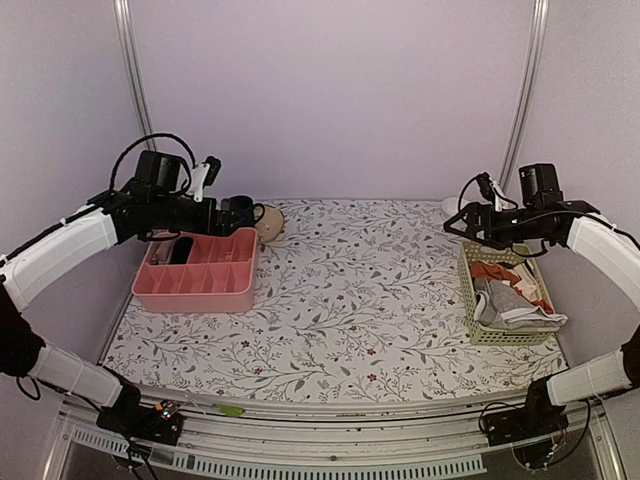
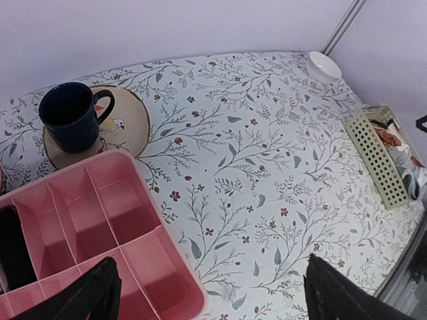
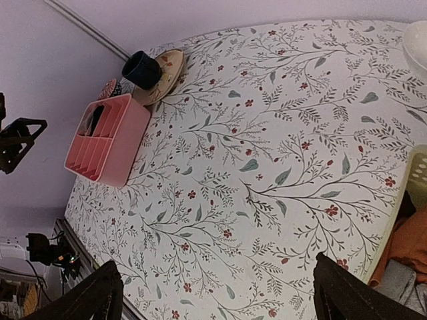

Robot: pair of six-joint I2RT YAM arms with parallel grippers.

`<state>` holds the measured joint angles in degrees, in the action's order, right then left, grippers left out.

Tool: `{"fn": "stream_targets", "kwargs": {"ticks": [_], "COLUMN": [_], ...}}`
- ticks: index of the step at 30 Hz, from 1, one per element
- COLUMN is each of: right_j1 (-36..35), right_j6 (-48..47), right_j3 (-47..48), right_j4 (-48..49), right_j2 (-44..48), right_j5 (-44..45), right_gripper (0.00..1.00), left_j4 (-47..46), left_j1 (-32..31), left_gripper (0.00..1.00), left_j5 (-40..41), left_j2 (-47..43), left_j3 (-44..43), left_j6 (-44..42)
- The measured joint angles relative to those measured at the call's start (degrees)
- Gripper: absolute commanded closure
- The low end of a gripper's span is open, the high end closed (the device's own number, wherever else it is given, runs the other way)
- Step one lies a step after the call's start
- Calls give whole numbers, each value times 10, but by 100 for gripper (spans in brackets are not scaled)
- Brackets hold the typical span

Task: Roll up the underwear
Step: Pick up the underwear from the bin.

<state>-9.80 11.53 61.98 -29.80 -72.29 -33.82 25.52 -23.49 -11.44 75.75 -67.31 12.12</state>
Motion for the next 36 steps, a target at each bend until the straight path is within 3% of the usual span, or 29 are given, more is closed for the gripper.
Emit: {"fn": "stream_targets", "kwargs": {"ticks": [6,10,16,25,34,36], "right_j1": [109,124,122,103,64,64], "right_j6": [21,59,88,111,112,112], "right_j3": [14,-7,-76,-148,-131,-95], "right_j4": [-88,-160,-232,-219,-195,-212], "right_j2": [9,65,130,86,21,21], "right_j5": [51,80,81,85,92,104], "right_gripper": [20,32,34,39,96,100], "left_j4": [0,0,0,0,1,1], "left_j1": [0,0,0,0,-1,-1], "left_gripper": [4,4,4,4,4,4], "left_j5": [14,17,14,3,14,17], "left_j2": [11,17,47,81,71,67], "left_j3": [0,0,-4,-17,-13,-11], "left_j6": [10,14,15,15,15,15]}}
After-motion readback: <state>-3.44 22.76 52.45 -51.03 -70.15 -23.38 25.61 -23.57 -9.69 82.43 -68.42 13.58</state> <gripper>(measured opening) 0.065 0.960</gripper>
